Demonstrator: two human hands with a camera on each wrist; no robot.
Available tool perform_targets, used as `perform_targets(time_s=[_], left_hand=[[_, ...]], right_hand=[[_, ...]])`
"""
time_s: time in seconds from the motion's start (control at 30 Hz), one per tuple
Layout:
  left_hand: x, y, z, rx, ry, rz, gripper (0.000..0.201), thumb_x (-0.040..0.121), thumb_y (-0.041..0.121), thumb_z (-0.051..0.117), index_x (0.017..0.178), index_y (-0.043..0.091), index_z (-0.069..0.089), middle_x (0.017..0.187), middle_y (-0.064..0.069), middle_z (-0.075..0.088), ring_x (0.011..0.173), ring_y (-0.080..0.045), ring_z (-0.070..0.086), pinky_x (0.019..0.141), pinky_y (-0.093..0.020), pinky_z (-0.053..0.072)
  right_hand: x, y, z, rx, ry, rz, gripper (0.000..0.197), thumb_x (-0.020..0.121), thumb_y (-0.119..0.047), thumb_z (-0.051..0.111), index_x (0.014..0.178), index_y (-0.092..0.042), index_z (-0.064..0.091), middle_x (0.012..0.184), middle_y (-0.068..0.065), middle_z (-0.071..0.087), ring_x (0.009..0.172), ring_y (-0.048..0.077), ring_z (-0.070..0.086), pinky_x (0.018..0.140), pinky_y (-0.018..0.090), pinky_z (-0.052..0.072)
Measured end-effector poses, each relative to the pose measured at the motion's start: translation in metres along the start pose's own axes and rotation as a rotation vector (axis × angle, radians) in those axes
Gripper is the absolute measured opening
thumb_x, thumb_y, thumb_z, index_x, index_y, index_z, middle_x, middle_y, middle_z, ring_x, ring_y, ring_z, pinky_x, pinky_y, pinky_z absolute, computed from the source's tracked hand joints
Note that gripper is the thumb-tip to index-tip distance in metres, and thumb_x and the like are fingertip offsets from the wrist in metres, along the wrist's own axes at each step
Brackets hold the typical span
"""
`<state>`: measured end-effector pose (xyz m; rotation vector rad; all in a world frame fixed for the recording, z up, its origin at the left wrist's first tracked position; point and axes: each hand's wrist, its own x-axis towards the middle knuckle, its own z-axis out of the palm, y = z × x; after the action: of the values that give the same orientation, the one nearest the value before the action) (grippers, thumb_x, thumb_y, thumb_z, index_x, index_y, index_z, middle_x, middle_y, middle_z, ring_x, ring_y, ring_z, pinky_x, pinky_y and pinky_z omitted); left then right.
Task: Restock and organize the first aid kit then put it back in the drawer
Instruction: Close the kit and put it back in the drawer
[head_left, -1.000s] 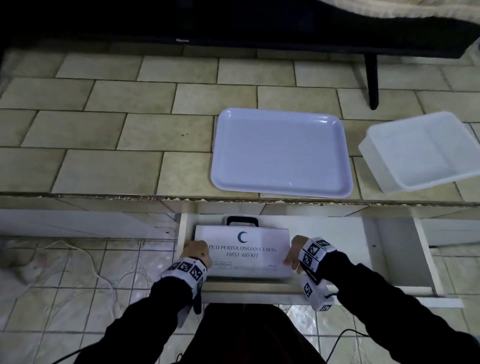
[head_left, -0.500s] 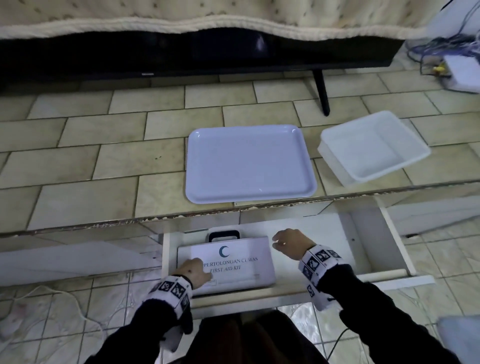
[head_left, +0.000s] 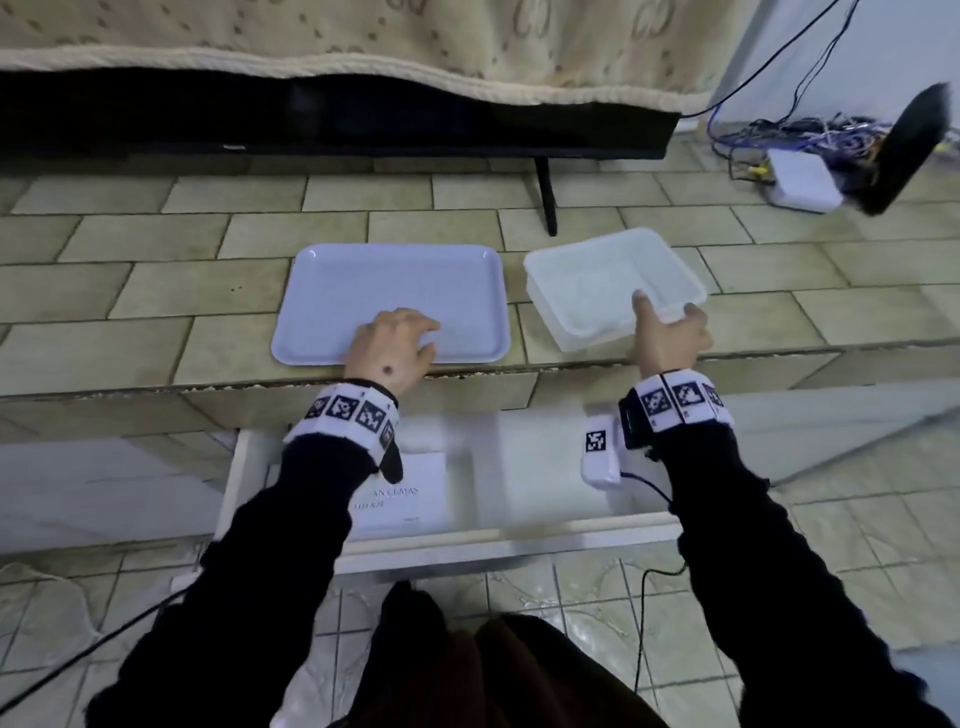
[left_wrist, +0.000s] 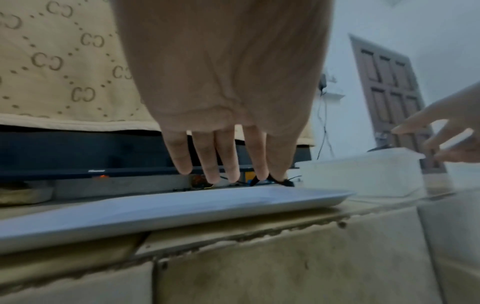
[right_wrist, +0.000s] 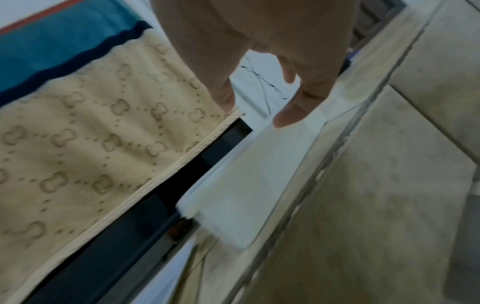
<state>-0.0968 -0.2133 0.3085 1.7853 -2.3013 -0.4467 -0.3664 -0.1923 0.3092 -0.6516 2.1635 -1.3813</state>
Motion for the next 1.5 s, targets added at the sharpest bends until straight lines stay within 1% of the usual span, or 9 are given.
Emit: perform_targets(time_s=[0.27,0.43,0.63,0.83,1.0,1.13,1.2,1.37,1.5], left_hand=[[0.009,-0.002,0.020,-0.077,-0.135,-0.147,0.038,0.098,0.024,0.041,0.135,0.023,0.049,0.154,-0.008,0.026,0.139,-0.025,0.029,0.112,-0.031,0.021],[0.007,-0.002,0.023,-0.090,-0.118,-0.179,0.037,0.099,0.029,0.042,0.135,0.025,0.050,0.153,-0.008,0.027,0.139,-0.025,0.031,0.112,-0.035,0.023],[0.010,-0.002,0.024,0.007,-0.113,-0.206,0.040,0.098,0.039,0.039,0.134,0.029,0.050,0.147,-0.008,0.038,0.129,-0.031,0.043,0.102,-0.038,0.035],[0.009,-0.004,0.027,0.079,-0.095,-0.179,0.039,0.098,0.043,0.033,0.129,0.029,0.053,0.130,-0.012,0.050,0.114,-0.034,0.053,0.090,-0.038,0.041],[0.012,-0.009,0.029,0.097,-0.090,-0.142,0.039,0.098,0.046,0.032,0.129,0.036,0.054,0.146,-0.004,0.040,0.125,-0.030,0.047,0.099,-0.038,0.038],[0.017,-0.015,0.035,0.130,-0.064,-0.150,0.044,0.096,0.050,0.031,0.119,0.024,0.058,0.119,-0.012,0.056,0.108,-0.034,0.056,0.085,-0.038,0.043],[0.018,-0.015,0.036,0.145,-0.046,-0.152,0.046,0.095,0.051,0.029,0.116,0.020,0.057,0.109,-0.013,0.057,0.102,-0.035,0.058,0.079,-0.036,0.042],[0.018,-0.017,0.037,0.161,-0.040,-0.132,0.046,0.096,0.051,0.028,0.115,0.020,0.055,0.108,-0.014,0.056,0.099,-0.036,0.058,0.077,-0.037,0.042],[0.018,-0.018,0.037,0.164,-0.054,-0.134,0.043,0.095,0.049,0.029,0.119,0.023,0.054,0.111,-0.012,0.055,0.100,-0.035,0.058,0.073,-0.035,0.037]], right_hand=[[0.076,-0.026,-0.012,-0.491,0.059,-0.073,0.069,0.082,-0.039,0.060,0.137,-0.006,0.035,0.144,0.014,0.031,0.132,0.029,0.030,0.106,0.041,0.029],[0.093,-0.027,-0.022,-0.556,-0.250,-0.004,0.054,0.082,-0.050,0.059,0.113,-0.005,0.055,0.092,0.010,0.055,0.082,0.027,0.052,0.071,0.032,0.036],[0.078,-0.015,-0.030,-0.367,-0.297,0.052,0.047,0.082,-0.043,0.064,0.109,-0.005,0.064,0.099,0.012,0.068,0.058,0.021,0.061,0.054,0.026,0.049],[0.020,0.006,-0.063,-0.099,-0.489,0.112,0.018,0.087,-0.022,0.065,0.090,-0.005,0.062,0.092,0.009,0.063,0.080,0.023,0.064,0.054,0.024,0.058],[-0.023,0.033,-0.085,-0.381,-0.786,0.260,0.020,0.085,-0.019,0.066,0.096,-0.003,0.062,0.087,0.011,0.067,0.077,0.023,0.067,0.056,0.027,0.054],[-0.027,0.078,-0.068,-0.531,-0.751,0.397,0.028,0.085,-0.020,0.067,0.097,0.004,0.060,0.093,0.018,0.065,0.080,0.030,0.068,0.063,0.026,0.059],[-0.021,0.091,-0.056,-0.660,-0.713,0.340,0.027,0.089,-0.024,0.062,0.087,0.002,0.055,0.080,0.012,0.063,0.068,0.020,0.064,0.055,0.012,0.051],[0.000,0.111,-0.028,-0.630,-0.694,0.315,0.025,0.091,-0.012,0.057,0.071,-0.020,0.043,0.059,0.002,0.061,0.070,0.021,0.057,0.050,0.023,0.053],[0.010,0.127,-0.010,-0.712,-0.742,0.154,0.026,0.084,-0.020,0.060,0.073,-0.033,0.041,0.037,-0.056,0.017,0.044,-0.017,0.052,0.027,0.021,0.041]])
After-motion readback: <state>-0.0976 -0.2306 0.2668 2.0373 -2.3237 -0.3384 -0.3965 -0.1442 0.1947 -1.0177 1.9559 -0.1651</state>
